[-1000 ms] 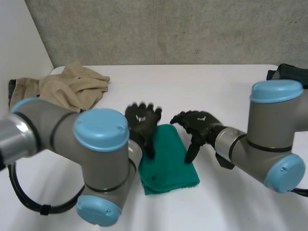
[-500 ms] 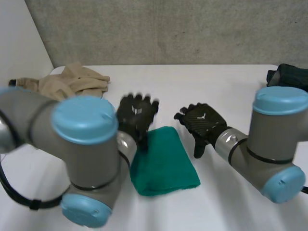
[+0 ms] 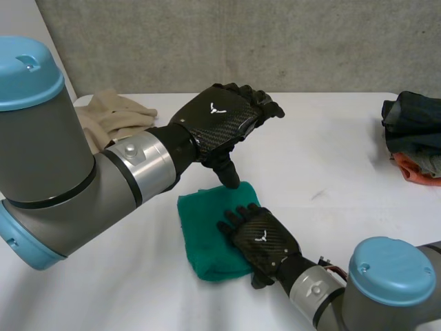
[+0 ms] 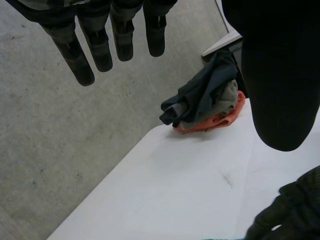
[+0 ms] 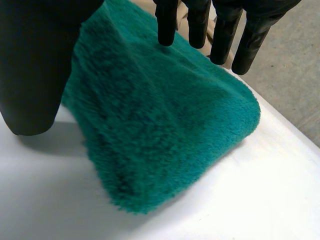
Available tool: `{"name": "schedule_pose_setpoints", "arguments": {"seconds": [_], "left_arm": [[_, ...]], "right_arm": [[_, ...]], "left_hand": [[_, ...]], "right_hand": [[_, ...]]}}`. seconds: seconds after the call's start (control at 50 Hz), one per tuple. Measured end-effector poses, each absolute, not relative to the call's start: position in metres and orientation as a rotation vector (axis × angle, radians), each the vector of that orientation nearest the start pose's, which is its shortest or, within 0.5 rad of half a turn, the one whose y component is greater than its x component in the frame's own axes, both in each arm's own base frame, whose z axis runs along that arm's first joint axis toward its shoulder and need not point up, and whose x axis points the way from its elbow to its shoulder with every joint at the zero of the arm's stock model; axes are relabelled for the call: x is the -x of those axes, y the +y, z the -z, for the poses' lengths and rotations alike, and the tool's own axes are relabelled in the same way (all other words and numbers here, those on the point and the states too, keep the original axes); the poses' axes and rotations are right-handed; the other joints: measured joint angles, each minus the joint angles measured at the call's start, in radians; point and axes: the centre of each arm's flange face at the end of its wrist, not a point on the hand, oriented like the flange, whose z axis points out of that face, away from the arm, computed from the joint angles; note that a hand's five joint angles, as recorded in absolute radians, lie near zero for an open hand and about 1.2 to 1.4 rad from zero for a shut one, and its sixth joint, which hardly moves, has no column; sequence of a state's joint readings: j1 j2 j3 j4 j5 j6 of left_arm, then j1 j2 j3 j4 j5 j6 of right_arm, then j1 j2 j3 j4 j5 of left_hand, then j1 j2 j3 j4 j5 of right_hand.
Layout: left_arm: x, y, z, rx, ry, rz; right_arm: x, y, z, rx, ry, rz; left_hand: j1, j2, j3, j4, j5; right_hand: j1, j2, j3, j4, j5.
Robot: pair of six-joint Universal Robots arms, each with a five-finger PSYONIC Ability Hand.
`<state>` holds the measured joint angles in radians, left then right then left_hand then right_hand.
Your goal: Fold the laundry.
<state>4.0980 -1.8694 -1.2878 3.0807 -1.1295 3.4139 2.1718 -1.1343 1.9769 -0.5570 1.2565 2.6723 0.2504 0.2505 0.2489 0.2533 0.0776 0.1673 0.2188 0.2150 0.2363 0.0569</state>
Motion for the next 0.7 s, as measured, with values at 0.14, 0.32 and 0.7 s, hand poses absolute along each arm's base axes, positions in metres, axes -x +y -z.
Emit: {"name": "schedule_pose_setpoints", "arguments": {"seconds": [0.14,0.32,0.7], "left_arm": [[0.348,-0.196,-0.286,1.187,-1.587,-1.678],[0.347,-0.195,-0.283,1.189,-1.596,-1.669],[0.346,-0.196,-0.284,1.184,-1.598,-1.673]], "right_arm": [[-0.314,-0.178,-0.104,1.404,1.781,1.734],[-0.321,-0.189,-0.102,1.407,1.768,1.76],[-0.337,-0.214,-0.109,1.369,1.728,1.815]], "left_hand": [[-0.001,0.0,-0.001,0.0,-0.002],[-0.002,0.0,-0.001,0.0,-0.002],[-0.002,0.0,-0.001,-0.001,-0.002]], "right_hand": [[0.183,0.18,0.19,0.166,0.152],[0.354,0.412,0.413,0.388,0.321],[0.728,0.918,0.905,0.895,0.838]]}}
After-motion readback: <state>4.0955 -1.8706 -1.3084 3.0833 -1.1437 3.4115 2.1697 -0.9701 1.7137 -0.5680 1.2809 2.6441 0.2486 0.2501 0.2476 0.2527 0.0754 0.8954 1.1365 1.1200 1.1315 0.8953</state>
